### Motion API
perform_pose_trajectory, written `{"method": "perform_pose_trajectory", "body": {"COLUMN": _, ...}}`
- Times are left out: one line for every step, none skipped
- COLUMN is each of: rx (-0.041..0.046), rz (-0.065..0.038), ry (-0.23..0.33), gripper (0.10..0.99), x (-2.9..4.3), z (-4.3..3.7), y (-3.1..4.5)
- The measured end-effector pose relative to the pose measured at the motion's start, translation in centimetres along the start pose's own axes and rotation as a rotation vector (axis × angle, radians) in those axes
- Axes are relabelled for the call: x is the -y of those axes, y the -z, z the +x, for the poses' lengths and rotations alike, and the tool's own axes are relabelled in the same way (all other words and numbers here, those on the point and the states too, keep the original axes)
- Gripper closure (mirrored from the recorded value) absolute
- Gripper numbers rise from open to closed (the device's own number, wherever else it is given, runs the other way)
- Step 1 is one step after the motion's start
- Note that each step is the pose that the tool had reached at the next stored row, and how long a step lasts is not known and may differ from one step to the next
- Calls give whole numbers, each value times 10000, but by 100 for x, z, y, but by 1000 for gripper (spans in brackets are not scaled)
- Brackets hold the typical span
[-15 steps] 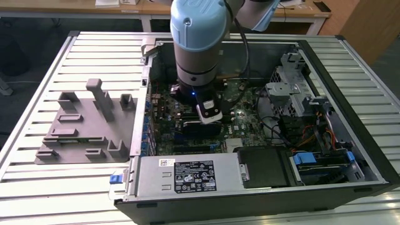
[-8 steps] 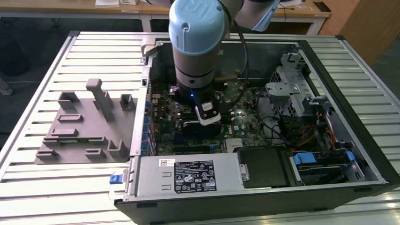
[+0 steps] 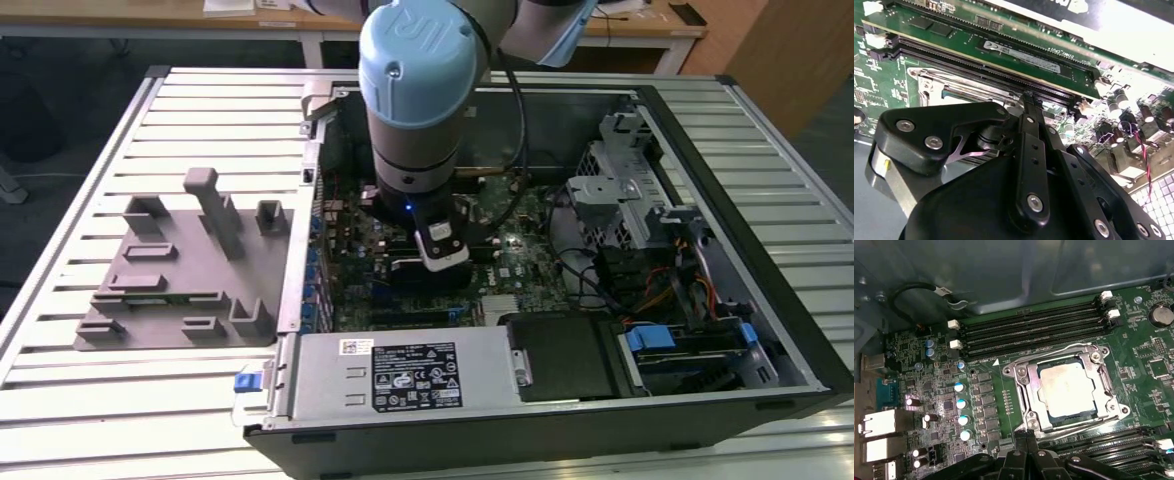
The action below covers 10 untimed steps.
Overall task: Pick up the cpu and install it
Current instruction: 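Install the second cpu locking lever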
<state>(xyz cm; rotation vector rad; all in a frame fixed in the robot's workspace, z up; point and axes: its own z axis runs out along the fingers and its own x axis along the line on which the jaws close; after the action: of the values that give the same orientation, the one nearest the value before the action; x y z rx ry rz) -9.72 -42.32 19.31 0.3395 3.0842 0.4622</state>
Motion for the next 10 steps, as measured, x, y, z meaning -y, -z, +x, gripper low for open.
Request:
{"method": "perform_pose_trajectory", "body": {"rx": -11, "rz": -49, "ry": -2, "gripper": 980, "x": 2, "z": 3, "y": -4}}
{"method": "perform_pose_trajectory", "body": {"rx": -22, "rz": -107, "ry": -5, "gripper": 980, "x": 3, "z": 5, "y": -9}}
{"method": "perform_pose_trajectory", "body": {"rx": -34, "rz": -165, "ry": -6, "gripper": 980, "x": 5, "z": 8, "y": -13}}
{"method": "perform_pose_trajectory", "body": {"rx": -45, "rz": -216, "ry": -7, "gripper": 980, "x": 7, "z": 11, "y": -18}}
{"method": "perform_pose_trajectory", "body": {"rx": -52, "rz": -248, "ry": -8, "gripper": 980, "x": 9, "z": 12, "y": -22}}
{"method": "perform_pose_trajectory", "body": {"rx": -55, "rz": -263, "ry": -8, "gripper": 980, "x": 11, "z": 13, "y": -29}}
{"method": "perform_pose_trajectory", "body": {"rx": -56, "rz": -272, "ry": -9, "gripper": 980, "x": 13, "z": 14, "y": -36}}
{"method": "perform_pose_trajectory", "body": {"rx": -58, "rz": -276, "ry": -10, "gripper": 980, "x": 16, "z": 15, "y": -43}}
{"method": "perform_pose_trajectory", "body": {"rx": -60, "rz": -278, "ry": -10, "gripper": 980, "x": 18, "z": 16, "y": -47}}
{"method": "perform_pose_trajectory", "body": {"rx": -60, "rz": -280, "ry": -11, "gripper": 980, "x": 20, "z": 18, "y": -51}}
